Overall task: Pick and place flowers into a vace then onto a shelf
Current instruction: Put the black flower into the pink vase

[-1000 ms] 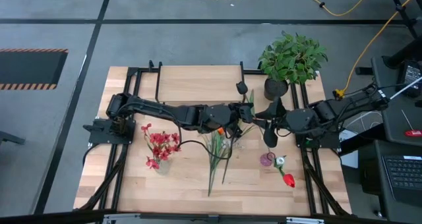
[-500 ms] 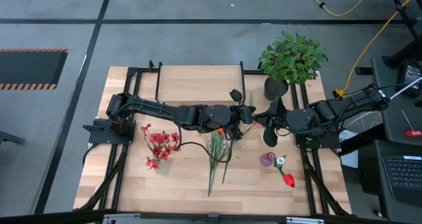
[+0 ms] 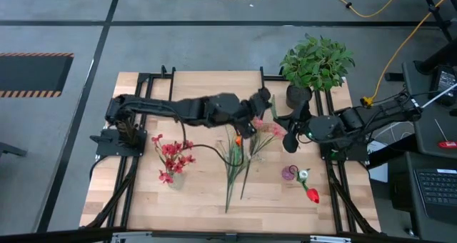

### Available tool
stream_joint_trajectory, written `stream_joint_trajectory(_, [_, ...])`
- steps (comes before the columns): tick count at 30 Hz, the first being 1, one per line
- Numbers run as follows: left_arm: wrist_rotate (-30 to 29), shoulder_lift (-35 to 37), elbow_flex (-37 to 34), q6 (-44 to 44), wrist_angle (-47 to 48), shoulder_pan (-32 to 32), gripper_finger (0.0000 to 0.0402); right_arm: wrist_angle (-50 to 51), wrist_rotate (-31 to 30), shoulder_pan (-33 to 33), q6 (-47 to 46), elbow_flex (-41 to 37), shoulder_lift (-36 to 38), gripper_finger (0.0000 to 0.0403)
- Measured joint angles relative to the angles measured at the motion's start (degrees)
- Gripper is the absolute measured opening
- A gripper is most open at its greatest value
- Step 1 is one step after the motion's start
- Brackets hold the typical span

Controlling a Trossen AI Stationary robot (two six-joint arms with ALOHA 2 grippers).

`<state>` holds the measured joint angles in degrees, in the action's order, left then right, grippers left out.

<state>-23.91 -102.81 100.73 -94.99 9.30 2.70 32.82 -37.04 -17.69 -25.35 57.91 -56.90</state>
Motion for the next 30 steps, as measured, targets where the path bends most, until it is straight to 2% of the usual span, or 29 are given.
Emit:
stream_joint_trajectory(6, [5.49,4.07,0.02,9.42,4.35,-2.91,0.0083,0.13,0.08,3.62,3.21,-0.04,-0.05,0.0001])
stream_joint_trajectory(11, [11.76,8.61,0.02,17.92,8.22,-8.52,0.008,-2.18,0.22,4.9,6.47,-0.04,-0.05,0.0001])
stream_joint_trajectory(17, [23.07,12.59,0.07,30.87,15.25,-16.59,0.0055,-6.51,1.5,5.22,12.3,-0.04,-0.12,0.0])
stream_joint_trajectory(22, [28.66,12.98,-0.19,40.03,16.58,-22.59,0.0025,-13.23,2.92,6.03,19.89,-0.04,-1.56,0.0])
stream_joint_trajectory(25, [35.39,13.15,-2.88,45.07,16.2,-26.74,0.0005,-15.62,6.59,9.09,21.42,-0.04,-3.06,0.0])
stream_joint_trajectory(28, [42.54,12.95,-6.08,49.04,15.72,-30.09,0.0003,-18.07,8.38,12.91,22.09,-0.04,-4.98,0.0])
stream_joint_trajectory(30, [45.22,12.97,-7.95,50.43,14.35,-31.57,0.0001,-20.52,9.69,15.19,23.08,-0.04,-6.16,0.0])
